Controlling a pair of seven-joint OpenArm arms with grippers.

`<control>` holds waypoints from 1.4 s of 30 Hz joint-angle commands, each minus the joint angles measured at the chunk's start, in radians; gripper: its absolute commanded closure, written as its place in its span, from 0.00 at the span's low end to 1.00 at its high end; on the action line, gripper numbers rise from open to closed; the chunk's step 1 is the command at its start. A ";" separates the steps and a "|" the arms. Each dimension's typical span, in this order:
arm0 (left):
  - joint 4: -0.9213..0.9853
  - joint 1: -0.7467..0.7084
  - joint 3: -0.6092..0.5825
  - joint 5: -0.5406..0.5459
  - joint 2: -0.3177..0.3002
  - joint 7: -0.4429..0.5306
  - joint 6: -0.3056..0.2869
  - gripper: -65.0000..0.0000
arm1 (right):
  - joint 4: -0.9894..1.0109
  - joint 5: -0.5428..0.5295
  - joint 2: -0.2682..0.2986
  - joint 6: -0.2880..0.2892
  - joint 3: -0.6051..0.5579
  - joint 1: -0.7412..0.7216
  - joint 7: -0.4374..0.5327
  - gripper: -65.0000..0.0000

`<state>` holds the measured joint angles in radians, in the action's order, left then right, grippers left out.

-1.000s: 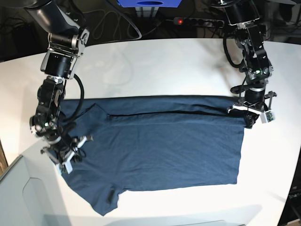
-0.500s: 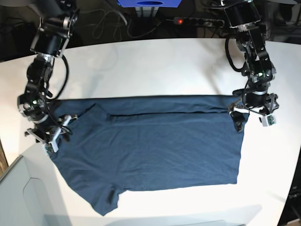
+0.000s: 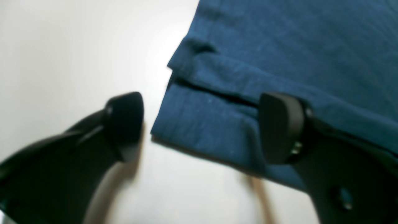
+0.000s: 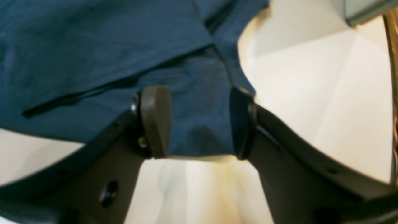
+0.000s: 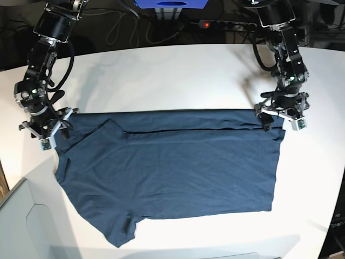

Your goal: Fold the T-shirt properly

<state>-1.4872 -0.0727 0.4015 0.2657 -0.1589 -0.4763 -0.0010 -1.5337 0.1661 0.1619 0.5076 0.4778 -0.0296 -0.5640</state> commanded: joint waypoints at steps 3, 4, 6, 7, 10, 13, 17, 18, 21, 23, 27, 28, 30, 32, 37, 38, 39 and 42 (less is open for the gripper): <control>-0.017 0.012 0.001 0.004 -0.008 0.020 0.000 0.44 | -0.021 -0.009 0.015 0.010 0.040 -0.016 0.025 0.56; -0.016 0.012 0.001 0.004 -0.001 0.020 0.000 0.52 | -0.021 -0.009 0.015 0.010 0.049 -0.017 0.025 0.56; -0.016 0.011 0.003 0.004 0.006 0.020 0.000 0.69 | -0.021 -0.009 0.015 0.010 0.077 -0.020 0.025 0.56; -0.013 0.011 0.003 0.004 0.008 0.020 0.000 0.73 | -0.021 -0.009 0.015 0.010 0.088 -0.022 0.025 0.56; 0.018 0.012 0.003 0.004 0.018 0.020 0.000 0.72 | -0.018 -0.009 0.015 0.010 0.101 -0.022 0.025 0.55; 0.043 0.015 0.003 0.004 0.020 0.020 0.002 0.70 | -0.004 -0.009 0.035 0.010 0.098 -0.020 0.025 0.55; 0.064 0.029 0.003 0.004 0.020 0.020 0.002 0.64 | 0.075 -0.010 0.037 0.010 0.098 -0.043 0.025 0.42; 0.066 0.029 0.003 0.004 0.020 0.020 0.002 0.63 | 0.091 -0.010 0.037 0.010 0.097 -0.046 0.025 0.39; 0.072 0.030 0.003 0.004 0.020 0.020 0.002 0.59 | 0.106 -0.010 0.037 0.010 0.095 -0.046 0.025 0.36; 0.072 0.027 0.000 0.004 0.020 0.020 0.002 0.59 | 0.106 -0.010 0.034 0.010 0.095 -0.046 0.025 0.35; 0.072 0.027 -0.002 0.004 0.023 0.020 0.002 0.59 | 0.134 -0.010 0.032 0.012 0.095 -0.065 0.025 0.35; 0.072 0.027 0.001 0.004 0.032 0.020 0.002 0.59 | 0.169 -0.010 0.035 0.012 0.095 -0.079 0.028 0.35; 0.072 0.026 0.001 0.002 0.040 0.020 0.002 0.59 | 0.239 -0.010 0.037 0.012 0.095 -0.109 0.031 0.35; 0.072 0.026 0.001 0.002 0.040 0.020 0.002 0.59 | 0.284 -0.010 0.046 0.012 0.095 -0.123 0.032 0.36; 0.061 0.024 0.003 0.004 0.054 0.012 0.002 0.59 | 0.332 -0.010 0.055 0.012 0.095 -0.138 0.034 0.36; 0.052 0.024 0.003 0.004 0.054 0.011 0.003 0.59 | 0.332 -0.010 0.055 0.012 0.095 -0.138 0.034 0.36; 0.033 0.024 0.003 0.004 0.054 0.011 0.005 0.59 | 0.332 -0.010 0.055 0.012 0.095 -0.138 0.034 0.36; -0.048 0.003 0.003 0.004 0.054 0.011 0.008 0.59 | 0.330 -0.010 0.055 0.012 0.095 -0.138 0.034 0.36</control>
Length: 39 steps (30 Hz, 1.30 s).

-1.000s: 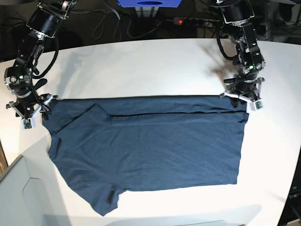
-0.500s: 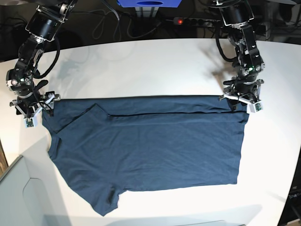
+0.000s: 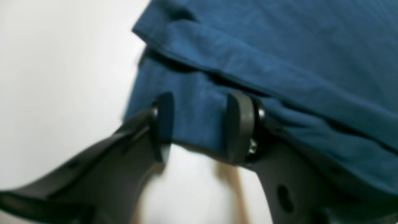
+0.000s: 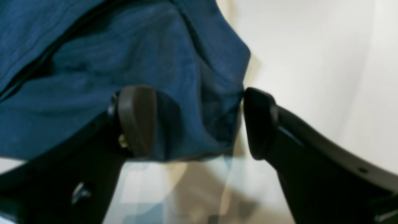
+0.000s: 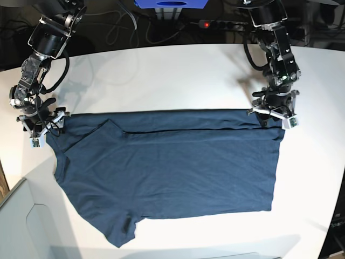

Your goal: Fold the T-shirt properly

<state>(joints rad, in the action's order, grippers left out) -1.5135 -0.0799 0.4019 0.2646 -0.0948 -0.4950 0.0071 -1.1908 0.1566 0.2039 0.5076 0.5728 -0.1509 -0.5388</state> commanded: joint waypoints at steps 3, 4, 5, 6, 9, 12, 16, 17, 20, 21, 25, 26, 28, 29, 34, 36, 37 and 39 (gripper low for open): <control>-0.111 -0.007 0.002 0.005 -0.010 0.029 0.001 0.59 | -0.013 -0.001 0.015 0.012 0.000 -0.019 0.009 0.36; -0.129 -0.014 0.004 0.003 -0.010 0.029 0.001 0.59 | -0.013 -0.001 0.015 0.012 0.000 -0.019 0.009 0.36; -0.141 -0.021 0.010 0.000 -0.010 0.028 0.001 0.59 | -0.013 -0.001 0.015 0.012 0.000 -0.019 0.009 0.36; -0.144 -0.027 0.021 -0.001 -0.010 0.028 0.001 0.59 | -0.013 -0.001 0.015 0.012 0.000 -0.019 0.009 0.36; -0.097 -0.021 0.061 -0.001 -0.010 0.028 0.001 0.59 | -0.013 -0.001 0.015 0.012 0.000 -0.019 0.009 0.36; -0.023 -0.018 0.079 -0.001 -0.010 0.034 0.001 0.59 | -0.013 -0.001 0.013 0.012 0.000 -0.019 0.009 0.36; 0.009 -0.018 0.081 -0.001 -0.012 0.037 0.001 0.59 | -0.013 -0.001 0.015 0.023 0.000 -0.019 0.009 0.36; 0.017 -0.018 0.081 0.000 -0.012 0.037 0.001 0.59 | -0.013 0.001 0.015 0.044 0.000 -0.019 0.009 0.36; 0.035 -0.010 0.075 0.002 -0.012 0.038 0.000 0.59 | -0.013 0.005 0.015 0.079 0.000 -0.019 0.009 0.36; 0.043 0.001 0.075 0.002 -0.012 0.038 -0.003 0.59 | -0.013 0.005 0.015 0.079 0.000 -0.019 0.009 0.36; 0.075 0.012 0.075 0.002 -0.012 0.038 -0.003 0.59 | -0.011 0.005 0.015 0.079 0.003 -0.016 0.009 0.36; 0.084 0.013 0.075 0.003 -0.012 0.038 -0.003 0.59 | -0.011 0.005 0.015 0.079 0.003 -0.016 0.009 0.36; 0.093 0.025 0.075 0.003 -0.012 0.038 -0.005 0.59 | -0.011 0.007 0.016 0.079 0.000 -0.016 0.009 0.36; 0.098 0.029 0.075 0.003 -0.012 0.038 -0.005 0.59 | -0.011 0.007 0.016 0.079 0.000 -0.016 0.009 0.36; 0.141 0.032 0.075 0.005 -0.012 0.038 -0.006 0.79 | -0.010 0.007 0.016 0.082 0.000 0.000 0.003 0.46; 0.150 0.032 0.075 0.005 -0.012 0.038 -0.006 0.92 | -0.010 0.007 0.016 0.082 -0.001 0.009 0.006 0.61; 0.153 0.032 0.075 0.005 -0.012 0.038 -0.006 1.00 | -0.010 0.007 0.016 0.082 -0.001 0.010 0.004 0.72; 0.156 0.030 0.073 0.005 -0.012 0.037 -0.006 1.00 | -0.010 0.007 0.016 0.082 -0.001 0.014 0.001 0.94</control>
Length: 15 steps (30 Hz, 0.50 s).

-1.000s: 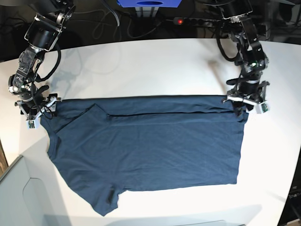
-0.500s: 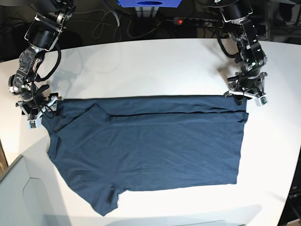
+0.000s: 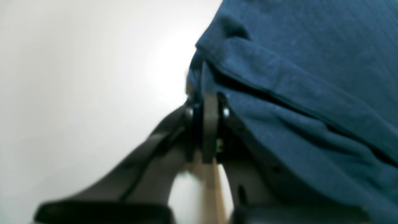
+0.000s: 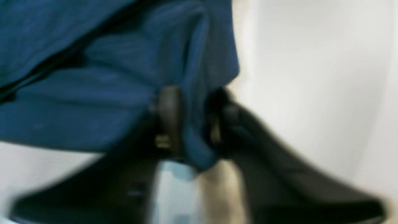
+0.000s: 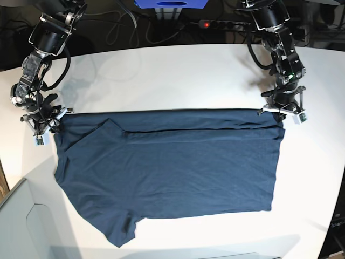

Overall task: Fold the T-shirt properly
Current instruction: 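Drag the grasped edge toward the robot with both grippers, flattening the shirt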

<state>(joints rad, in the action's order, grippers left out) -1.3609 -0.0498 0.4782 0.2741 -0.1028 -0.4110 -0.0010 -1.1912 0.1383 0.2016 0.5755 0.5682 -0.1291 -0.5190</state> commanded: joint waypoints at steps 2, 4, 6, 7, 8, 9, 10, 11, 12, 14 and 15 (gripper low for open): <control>-0.007 -0.003 0.001 -0.005 -0.004 -0.047 0.002 1.00 | -0.017 0.025 0.020 0.016 0.003 -0.008 -0.019 1.00; -0.032 -0.005 0.003 -0.005 -0.008 -0.047 0.002 1.00 | -0.022 0.025 0.035 0.041 0.003 -0.011 -0.020 0.99; -0.068 -0.003 0.004 -0.005 -0.013 -0.047 0.002 1.00 | -0.025 0.025 0.040 0.077 0.003 -0.019 -0.039 1.00; -0.085 -0.002 0.004 -0.005 -0.025 -0.050 0.002 1.00 | -0.042 0.025 0.043 0.079 0.003 -0.034 -0.059 1.00; -0.096 0.001 0.004 -0.005 -0.039 -0.055 0.002 1.00 | -0.062 0.025 0.051 0.079 0.003 -0.048 -0.082 1.00; -0.105 0.006 0.004 -0.005 -0.045 -0.055 0.002 1.00 | -0.075 0.025 0.055 0.079 0.003 -0.057 -0.105 1.00; -0.111 0.020 0.000 -0.005 -0.053 -0.055 0.002 1.00 | -0.086 0.025 0.057 0.079 0.003 -0.070 -0.120 1.00; -0.117 0.034 0.000 -0.005 -0.054 -0.056 0.002 1.00 | -0.092 0.025 0.058 0.080 0.002 -0.086 -0.131 1.00; -0.122 0.046 0.001 -0.005 -0.056 -0.056 0.002 1.00 | -0.098 0.025 0.058 0.080 0.002 -0.102 -0.140 1.00; -0.130 0.061 0.001 -0.008 -0.059 -0.056 0.002 1.00 | -0.102 0.027 0.063 0.080 -0.023 -0.136 -0.157 1.00; -0.137 0.069 0.001 -0.006 -0.071 -0.056 0.002 1.00 | -0.102 0.027 0.074 0.080 -0.043 -0.151 -0.168 1.00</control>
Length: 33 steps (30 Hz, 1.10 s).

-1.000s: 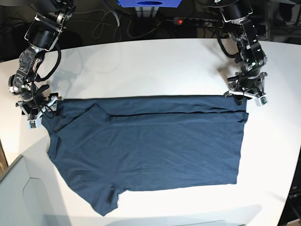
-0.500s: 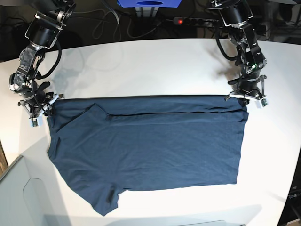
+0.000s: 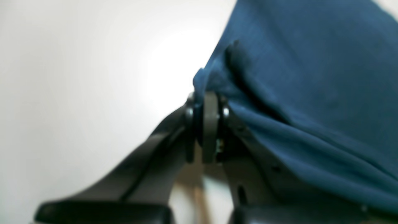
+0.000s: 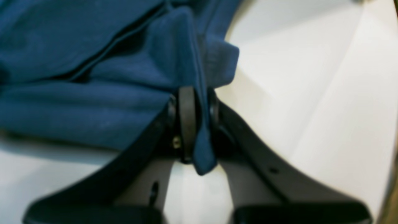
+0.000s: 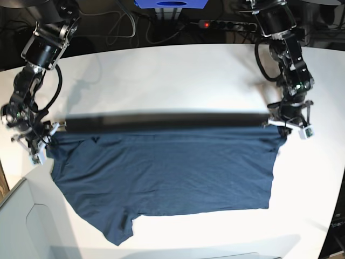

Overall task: Fold the T-shirt properly
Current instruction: 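Drag the grasped edge toward the robot with both grippers, flattening the shirt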

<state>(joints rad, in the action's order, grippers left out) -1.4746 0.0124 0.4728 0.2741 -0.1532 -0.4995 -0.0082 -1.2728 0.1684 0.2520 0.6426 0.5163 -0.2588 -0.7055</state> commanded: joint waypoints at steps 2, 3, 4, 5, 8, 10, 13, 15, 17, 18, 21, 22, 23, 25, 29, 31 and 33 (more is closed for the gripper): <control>-0.042 0.019 0.002 -0.005 -0.029 0.032 0.009 1.00 | -0.020 -0.003 0.040 0.013 -0.045 -0.052 -0.001 1.00; -0.048 0.025 0.002 -0.005 -0.032 0.032 0.009 1.00 | -0.020 -0.003 0.042 0.013 -0.068 -0.073 -0.004 1.00; -0.050 0.041 0.002 -0.005 -0.032 0.032 0.009 1.00 | -0.020 -0.002 0.042 0.012 -0.081 -0.096 -0.004 1.00; -0.050 0.057 0.002 -0.005 -0.032 0.031 0.009 1.00 | -0.020 -0.002 0.042 0.012 -0.086 -0.116 -0.001 1.00; -0.051 0.070 0.002 -0.005 -0.032 0.031 0.009 1.00 | -0.020 -0.002 0.037 0.010 -0.084 -0.152 -0.001 1.00; -0.051 0.070 0.002 -0.005 -0.032 0.015 0.009 1.00 | -0.020 -0.002 0.037 0.010 -0.083 -0.152 -0.003 1.00; -0.050 0.065 0.008 -0.005 -0.029 -0.011 0.009 1.00 | -0.015 -0.002 0.037 0.010 -0.084 -0.118 -0.004 1.00; -0.050 0.034 0.007 -0.005 -0.029 -0.001 0.009 1.00 | -0.021 -0.002 0.037 0.010 -0.084 -0.078 -0.004 1.00; -0.050 0.016 0.004 -0.005 -0.029 -0.001 0.009 1.00 | -0.021 -0.002 0.037 0.010 -0.080 -0.043 -0.004 1.00; -0.050 0.008 0.007 -0.005 -0.029 -0.001 0.009 1.00 | -0.021 -0.003 0.037 0.010 -0.080 -0.023 -0.004 1.00; -0.051 -0.024 0.008 -0.005 -0.018 -0.001 0.009 1.00 | -0.026 -0.005 0.037 0.010 -0.080 0.037 -0.003 1.00; -0.054 -0.036 0.010 -0.005 -0.013 -0.001 0.009 1.00 | -0.043 -0.007 0.037 0.010 -0.078 0.060 -0.003 1.00; -0.067 -0.052 0.010 -0.005 -0.013 -0.004 0.009 1.00 | -0.064 -0.008 0.037 0.010 -0.078 0.086 -0.003 1.00; -0.097 -0.094 0.010 -0.005 -0.007 -0.009 0.009 1.00 | -0.126 -0.008 0.037 0.010 -0.078 0.149 0.002 1.00; -0.176 -0.176 0.007 -0.005 0.014 -0.011 0.009 1.00 | -0.242 -0.010 0.030 0.010 -0.078 0.255 0.005 1.00; -0.217 -0.214 0.010 -0.005 0.027 -0.011 0.009 1.00 | -0.293 -0.010 0.022 0.010 -0.052 0.303 0.005 1.00; -0.255 -0.269 0.010 -0.005 0.034 -0.011 0.009 1.00 | -0.328 -0.010 0.008 0.010 -0.006 0.336 0.007 1.00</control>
<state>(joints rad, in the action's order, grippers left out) -1.7111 -0.2558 0.4770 0.2718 -0.1085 -0.5308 -0.0040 -1.5841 0.1574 0.2424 0.6460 0.5026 0.0883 -0.7040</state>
